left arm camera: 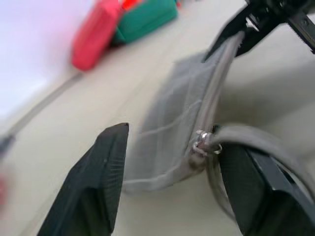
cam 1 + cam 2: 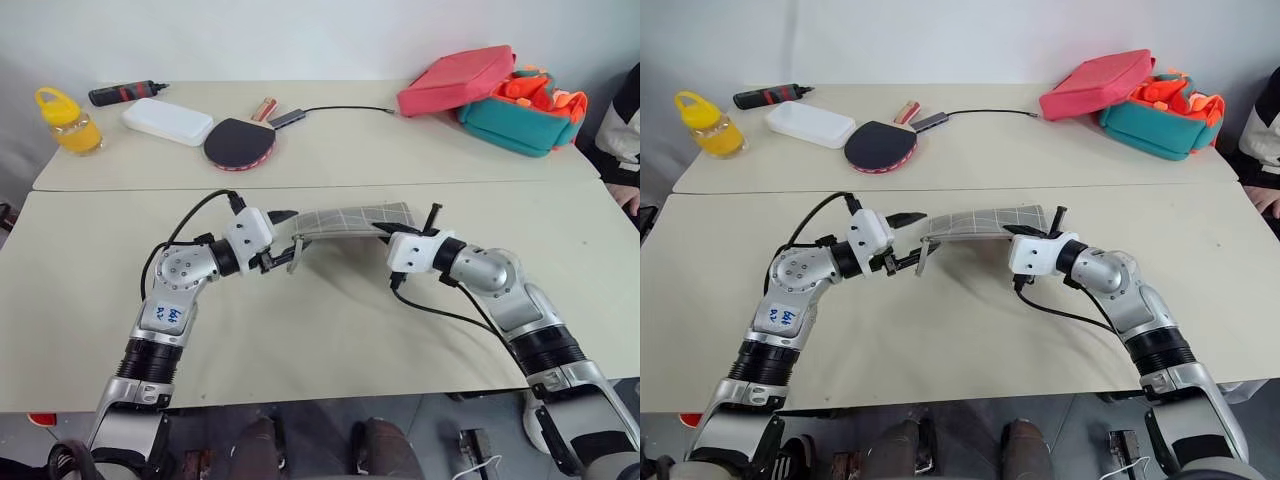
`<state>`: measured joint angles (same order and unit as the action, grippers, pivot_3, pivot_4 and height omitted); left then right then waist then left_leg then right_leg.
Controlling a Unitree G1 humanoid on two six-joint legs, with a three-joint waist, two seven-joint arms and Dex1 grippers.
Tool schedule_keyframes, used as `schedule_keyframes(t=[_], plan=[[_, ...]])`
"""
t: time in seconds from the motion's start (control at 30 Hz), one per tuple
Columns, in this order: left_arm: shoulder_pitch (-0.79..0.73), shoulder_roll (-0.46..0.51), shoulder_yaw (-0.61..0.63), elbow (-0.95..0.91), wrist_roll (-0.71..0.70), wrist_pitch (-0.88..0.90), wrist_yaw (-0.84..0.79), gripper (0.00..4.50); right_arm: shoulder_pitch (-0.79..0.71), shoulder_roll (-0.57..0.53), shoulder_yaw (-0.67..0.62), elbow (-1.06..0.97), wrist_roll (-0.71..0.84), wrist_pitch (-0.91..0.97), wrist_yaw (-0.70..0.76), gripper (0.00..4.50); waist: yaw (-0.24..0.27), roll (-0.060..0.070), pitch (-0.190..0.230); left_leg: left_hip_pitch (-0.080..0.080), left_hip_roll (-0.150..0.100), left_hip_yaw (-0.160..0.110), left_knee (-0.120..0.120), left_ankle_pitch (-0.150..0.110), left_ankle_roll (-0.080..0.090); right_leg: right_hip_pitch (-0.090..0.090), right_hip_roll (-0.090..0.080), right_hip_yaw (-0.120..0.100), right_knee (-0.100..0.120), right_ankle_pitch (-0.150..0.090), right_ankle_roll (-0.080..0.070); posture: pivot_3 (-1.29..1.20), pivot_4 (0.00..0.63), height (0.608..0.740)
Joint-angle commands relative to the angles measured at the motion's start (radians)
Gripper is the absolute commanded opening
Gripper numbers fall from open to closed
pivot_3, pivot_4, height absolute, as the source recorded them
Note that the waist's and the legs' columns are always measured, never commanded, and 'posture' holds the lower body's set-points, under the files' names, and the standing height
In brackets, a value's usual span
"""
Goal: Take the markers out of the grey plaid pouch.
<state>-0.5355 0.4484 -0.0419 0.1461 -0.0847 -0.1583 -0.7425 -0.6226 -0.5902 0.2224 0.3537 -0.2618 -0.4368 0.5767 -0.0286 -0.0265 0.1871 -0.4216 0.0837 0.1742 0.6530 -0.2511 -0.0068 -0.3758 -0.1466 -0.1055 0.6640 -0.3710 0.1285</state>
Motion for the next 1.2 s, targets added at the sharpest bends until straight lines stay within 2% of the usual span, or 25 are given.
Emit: schedule_keyframes(t=[0.03, 0.33, 0.53, 0.63, 0.8, 0.9, 1.2], plan=[[0.008, 0.007, 0.03, -0.023, -0.038, -0.068, -0.01, 2.71, -0.025, -0.004, -0.047, -0.012, 0.083, -0.025, 0.031, 0.0, 0.0, 0.0, 0.0, 0.0, 0.0, 0.0, 0.0, 0.0, 0.0, 0.0, 0.0, 0.0, 0.0, 0.0, 0.0, 0.0, 0.15, 0.74], [0.079, 0.074, 0.093, -0.027, -0.107, -0.157, -0.072, 2.71, 0.0, -0.009, -0.074, -0.025, 0.188, -0.028, 0.118, 0.0, -0.002, 0.0, 0.0, 0.0, 0.0, -0.001, 0.0, 0.0, 0.0, 0.0, 0.0, 0.0, 0.0, 0.0, 0.0, 0.0, 0.15, 0.74], [0.103, 0.11, 0.118, 0.0, -0.096, -0.203, -0.072, 2.71, 0.0, -0.015, -0.068, -0.009, 0.182, -0.056, 0.132, 0.0, 0.0, 0.0, 0.0, 0.0, 0.0, -0.001, 0.0, 0.0, 0.0, 0.0, 0.0, 0.0, 0.0, 0.0, 0.0, 0.0, 0.15, 0.74], [0.105, 0.132, 0.167, 0.013, -0.176, -0.169, -0.101, 2.71, -0.001, -0.013, -0.075, -0.002, 0.188, -0.052, 0.129, 0.0, 0.0, 0.0, 0.0, 0.0, 0.0, -0.001, 0.0, 0.0, 0.0, 0.0, 0.0, 0.0, 0.0, 0.0, 0.0, 0.0, 0.15, 0.74], [0.171, 0.117, 0.169, -0.137, -0.351, -0.014, -0.168, 2.71, 0.002, -0.016, -0.058, 0.004, 0.166, -0.07, 0.132, 0.0, -0.003, 0.0, 0.0, 0.0, 0.0, -0.002, -0.001, 0.0, 0.0, -0.001, 0.0, 0.0, 0.0, 0.0, 0.0, 0.0, 0.15, 0.74], [0.194, 0.114, 0.149, -0.15, -0.282, -0.061, -0.16, 2.71, 0.003, -0.006, -0.061, -0.004, 0.18, -0.071, 0.134, 0.0, -0.002, 0.0, 0.0, 0.0, 0.0, -0.003, -0.001, 0.0, 0.0, -0.001, 0.0, 0.0, 0.0, 0.0, 0.0, 0.0, 0.15, 0.74], [0.147, 0.102, 0.115, -0.013, -0.134, -0.227, -0.135, 2.71, 0.035, -0.002, -0.067, -0.057, 0.301, -0.062, 0.243, 0.0, 0.001, 0.0, 0.0, 0.0, 0.0, -0.001, 0.0, 0.0, 0.0, 0.0, 0.0, 0.0, 0.0, 0.0, 0.0, 0.0, 0.15, 0.74]])
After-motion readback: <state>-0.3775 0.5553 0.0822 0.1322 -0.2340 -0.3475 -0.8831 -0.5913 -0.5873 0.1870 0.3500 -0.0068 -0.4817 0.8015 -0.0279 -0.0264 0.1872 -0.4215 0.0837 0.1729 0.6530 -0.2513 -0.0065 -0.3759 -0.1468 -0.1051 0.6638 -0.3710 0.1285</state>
